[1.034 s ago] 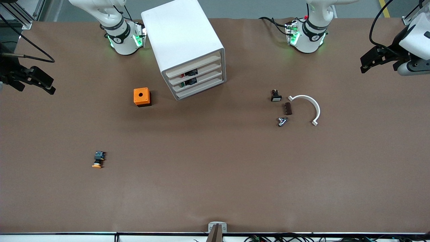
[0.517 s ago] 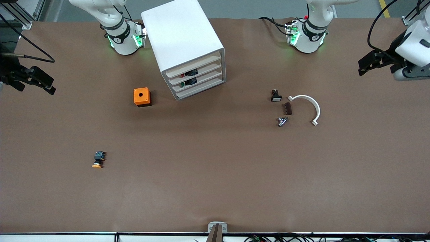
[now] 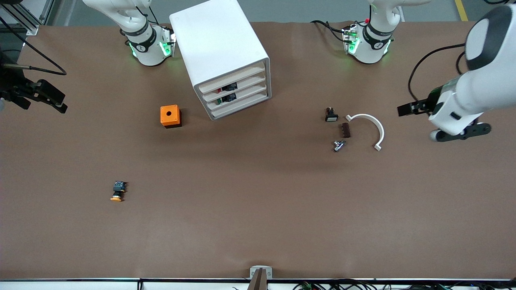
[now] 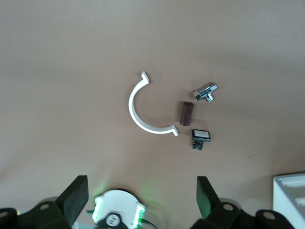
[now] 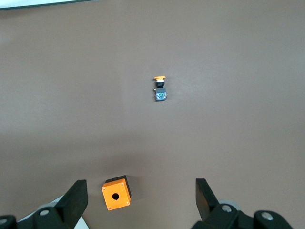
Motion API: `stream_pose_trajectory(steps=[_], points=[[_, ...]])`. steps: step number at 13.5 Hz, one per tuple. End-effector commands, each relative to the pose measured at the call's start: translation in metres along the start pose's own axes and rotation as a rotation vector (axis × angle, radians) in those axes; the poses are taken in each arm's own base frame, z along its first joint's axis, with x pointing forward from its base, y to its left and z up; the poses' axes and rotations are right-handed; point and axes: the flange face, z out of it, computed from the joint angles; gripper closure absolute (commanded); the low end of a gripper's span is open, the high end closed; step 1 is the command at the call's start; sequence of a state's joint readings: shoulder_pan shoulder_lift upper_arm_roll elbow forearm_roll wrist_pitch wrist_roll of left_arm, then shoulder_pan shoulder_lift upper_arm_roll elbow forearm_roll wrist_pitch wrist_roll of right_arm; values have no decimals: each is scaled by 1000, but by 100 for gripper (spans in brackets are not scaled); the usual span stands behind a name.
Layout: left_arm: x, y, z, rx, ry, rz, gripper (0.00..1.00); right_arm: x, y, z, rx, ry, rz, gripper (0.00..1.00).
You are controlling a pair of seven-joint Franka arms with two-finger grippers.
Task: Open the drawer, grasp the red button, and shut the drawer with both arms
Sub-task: 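Move the left gripper toward the white cabinet's drawer front, then grasp the drawer handle with the left gripper while the right gripper approaches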
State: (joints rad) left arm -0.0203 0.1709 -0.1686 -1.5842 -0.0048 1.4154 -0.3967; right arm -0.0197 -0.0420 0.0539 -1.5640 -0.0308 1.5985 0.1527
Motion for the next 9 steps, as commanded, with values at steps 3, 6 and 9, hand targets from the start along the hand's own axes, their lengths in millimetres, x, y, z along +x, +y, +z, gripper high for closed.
stream_pose_trajectory(steps=[3, 6, 9], points=[[8, 90, 63, 55, -133, -237, 0, 0, 1, 5, -8, -16, 1, 0], [-1, 158, 96, 88, -188, -431, 0, 10, 0, 26, -9, -51, -5, 0], [-31, 224, 138, 169, -248, -709, 0, 19, -4, 47, -7, -79, -7, 0]])
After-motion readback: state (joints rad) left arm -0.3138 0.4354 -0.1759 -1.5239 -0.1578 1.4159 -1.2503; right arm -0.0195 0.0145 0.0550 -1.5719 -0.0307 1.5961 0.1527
